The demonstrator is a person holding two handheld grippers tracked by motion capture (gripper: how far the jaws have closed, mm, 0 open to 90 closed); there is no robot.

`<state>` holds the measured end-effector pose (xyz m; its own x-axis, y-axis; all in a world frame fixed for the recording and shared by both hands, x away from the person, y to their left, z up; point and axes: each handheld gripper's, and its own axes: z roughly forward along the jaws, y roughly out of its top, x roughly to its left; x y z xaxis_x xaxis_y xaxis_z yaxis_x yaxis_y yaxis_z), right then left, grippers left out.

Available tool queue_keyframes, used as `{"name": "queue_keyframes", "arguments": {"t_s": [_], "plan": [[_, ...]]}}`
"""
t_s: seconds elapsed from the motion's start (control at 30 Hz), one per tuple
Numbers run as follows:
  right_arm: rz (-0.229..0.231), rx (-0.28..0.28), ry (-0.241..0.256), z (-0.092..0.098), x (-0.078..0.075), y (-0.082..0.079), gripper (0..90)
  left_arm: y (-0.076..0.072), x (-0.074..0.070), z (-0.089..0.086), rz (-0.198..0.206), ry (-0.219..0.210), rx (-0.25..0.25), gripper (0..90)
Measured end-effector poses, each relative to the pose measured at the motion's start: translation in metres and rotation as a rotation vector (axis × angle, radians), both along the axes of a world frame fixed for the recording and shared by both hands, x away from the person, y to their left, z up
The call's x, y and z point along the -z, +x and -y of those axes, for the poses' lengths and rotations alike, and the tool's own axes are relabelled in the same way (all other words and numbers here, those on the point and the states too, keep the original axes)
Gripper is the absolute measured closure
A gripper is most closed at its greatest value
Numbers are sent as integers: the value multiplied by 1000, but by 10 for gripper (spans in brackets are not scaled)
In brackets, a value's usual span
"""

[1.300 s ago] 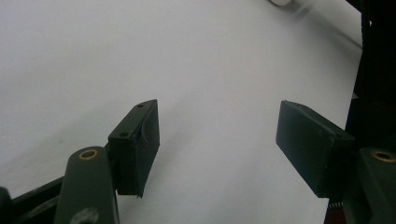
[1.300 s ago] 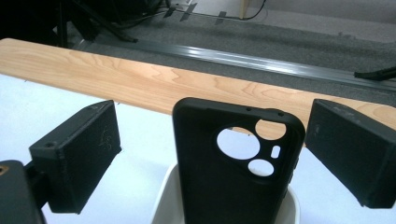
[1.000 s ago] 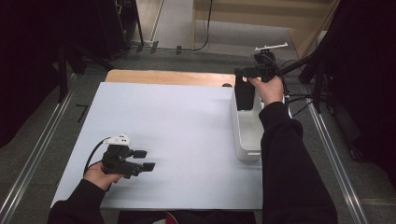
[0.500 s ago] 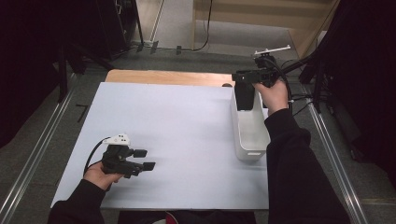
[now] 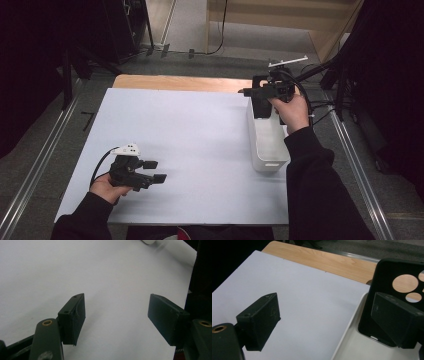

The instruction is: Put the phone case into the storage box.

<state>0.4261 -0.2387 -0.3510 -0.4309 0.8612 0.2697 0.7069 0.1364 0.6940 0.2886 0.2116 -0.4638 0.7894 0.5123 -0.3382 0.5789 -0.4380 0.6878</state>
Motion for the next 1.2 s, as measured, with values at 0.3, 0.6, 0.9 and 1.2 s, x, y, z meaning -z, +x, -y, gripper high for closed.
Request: {"name": "queue_keyframes", "arguments": {"t_s": [0.3,0.6,0.9,1.2], "plan": [[6,-29,9,-8,6,-13,136,1,0,-1,2,-4,5,297],[-4,-67,18,-17,18,-26,136,1,0,-1,1,-10,2,297],[-17,-135,7,-30,28,-39,185,1,0,-2,2,-9,4,297],[2,-175,11,-35,38,-52,213,0,-1,-2,3,-11,7,297]]}}
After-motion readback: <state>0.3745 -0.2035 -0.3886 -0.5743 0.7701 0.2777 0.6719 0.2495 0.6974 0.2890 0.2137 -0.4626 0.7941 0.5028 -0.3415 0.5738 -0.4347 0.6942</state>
